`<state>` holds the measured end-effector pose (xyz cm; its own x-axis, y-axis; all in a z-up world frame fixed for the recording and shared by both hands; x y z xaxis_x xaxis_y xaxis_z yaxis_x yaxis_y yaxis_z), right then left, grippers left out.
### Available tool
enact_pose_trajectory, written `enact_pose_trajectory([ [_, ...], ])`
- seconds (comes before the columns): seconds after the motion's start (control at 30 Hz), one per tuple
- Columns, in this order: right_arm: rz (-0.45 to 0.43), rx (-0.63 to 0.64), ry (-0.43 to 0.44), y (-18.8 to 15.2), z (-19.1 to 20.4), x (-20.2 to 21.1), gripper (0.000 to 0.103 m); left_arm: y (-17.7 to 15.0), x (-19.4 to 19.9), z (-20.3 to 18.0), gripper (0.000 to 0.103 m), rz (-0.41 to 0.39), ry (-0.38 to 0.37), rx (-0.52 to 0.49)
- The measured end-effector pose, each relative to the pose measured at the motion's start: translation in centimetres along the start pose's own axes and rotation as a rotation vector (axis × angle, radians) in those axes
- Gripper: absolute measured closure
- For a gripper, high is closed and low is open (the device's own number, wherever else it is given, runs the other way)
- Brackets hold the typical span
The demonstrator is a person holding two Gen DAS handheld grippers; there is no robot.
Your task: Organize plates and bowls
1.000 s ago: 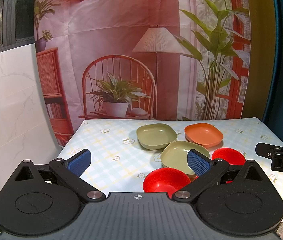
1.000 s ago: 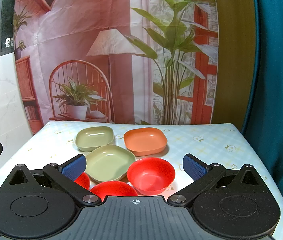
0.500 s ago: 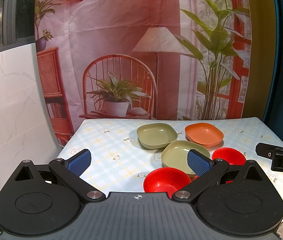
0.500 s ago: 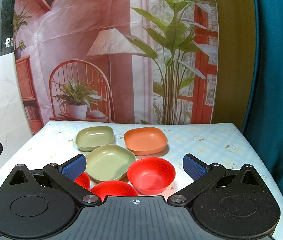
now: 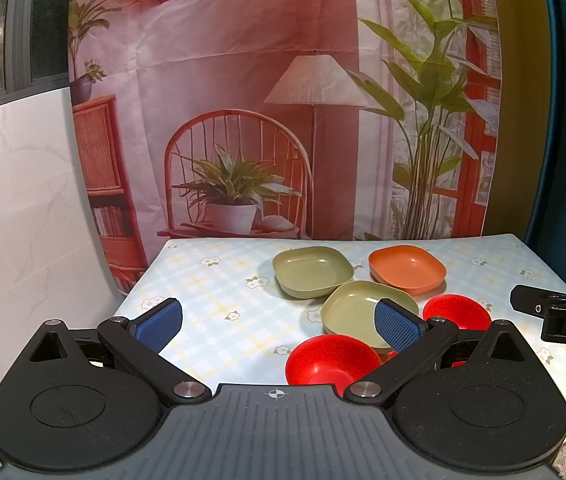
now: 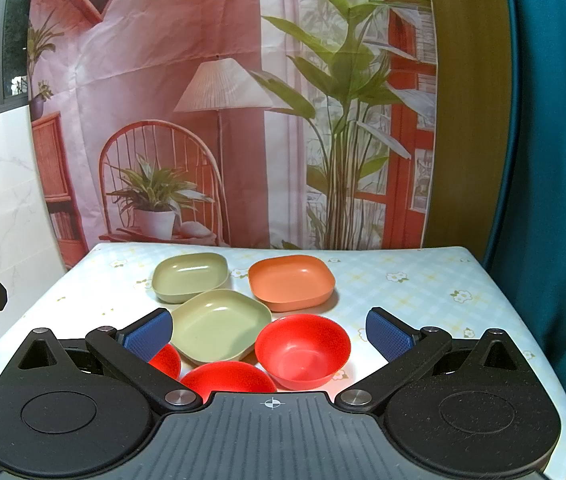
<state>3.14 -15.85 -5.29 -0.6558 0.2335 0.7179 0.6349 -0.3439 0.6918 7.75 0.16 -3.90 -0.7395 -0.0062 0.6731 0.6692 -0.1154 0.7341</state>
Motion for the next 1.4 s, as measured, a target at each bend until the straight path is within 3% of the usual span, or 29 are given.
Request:
enact_pose_trajectory([
  [0.6, -0.032, -0.042, 0.048, 0.7, -0.7, -0.4, 0.000, 0.8, -0.6, 0.4, 0.000, -0.034, 0.027, -0.005],
  [0.93, -0.061, -0.030, 0.085, 3.1, -1.6, -2.6, 0.000, 1.9, -3.7, 1.4, 0.000, -0.022, 0.019, 0.010],
  [1.2, -0.002, -0.019, 0.123, 3.7, -1.2, -5.4, 0.000, 2.6, -6.7, 1.2, 0.000, 0.022, 0.024, -0.005],
  [1.4, 0.038, -0.013, 0.082, 3.5, -0.9, -7.8, 0.000, 2.4, -8.8, 1.1, 0.001, 0.053, 0.015, -0.008],
])
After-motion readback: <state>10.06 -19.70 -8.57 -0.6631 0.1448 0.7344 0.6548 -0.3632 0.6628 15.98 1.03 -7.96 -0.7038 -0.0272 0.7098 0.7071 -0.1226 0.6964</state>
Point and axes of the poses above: each gripper's, at about its wrist camera, not at the fingertips, and x roughly against the way its jaws point, z to its left, y to its top, the point moved 9 cm from there along -x, roughly the way its jaws point, and after that the axes turned 15 degrees about z, right-handed, at the moved point
